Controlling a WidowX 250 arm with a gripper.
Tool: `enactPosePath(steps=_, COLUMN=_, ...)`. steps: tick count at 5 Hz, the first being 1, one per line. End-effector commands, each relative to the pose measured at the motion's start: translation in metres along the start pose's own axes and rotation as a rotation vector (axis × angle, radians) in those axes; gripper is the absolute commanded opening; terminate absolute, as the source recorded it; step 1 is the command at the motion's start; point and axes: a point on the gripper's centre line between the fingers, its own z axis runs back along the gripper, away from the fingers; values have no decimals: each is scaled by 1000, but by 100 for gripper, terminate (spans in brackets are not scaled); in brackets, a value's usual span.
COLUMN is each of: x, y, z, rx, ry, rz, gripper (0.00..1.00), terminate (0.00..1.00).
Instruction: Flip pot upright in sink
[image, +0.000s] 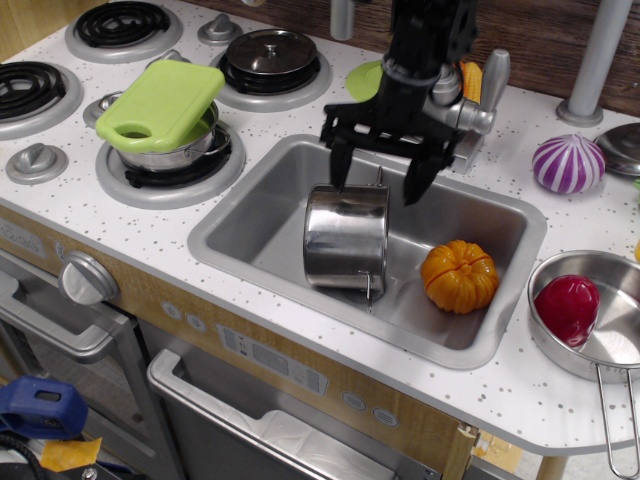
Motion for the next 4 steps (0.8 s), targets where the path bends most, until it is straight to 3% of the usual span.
enactPosePath(steps=1, x=6, y=-8, z=14, rx=132, ry=-127, rz=-23, gripper=100, terminate=0)
enactPosePath(steps=2, x=6, y=-11, z=8, rx=239, ry=-158, rz=-76, gripper=100, terminate=0)
enactPosePath(steps=4, x=9, y=-2, z=-1, rx=305, ry=-116, rz=-103, gripper=100, terminate=0)
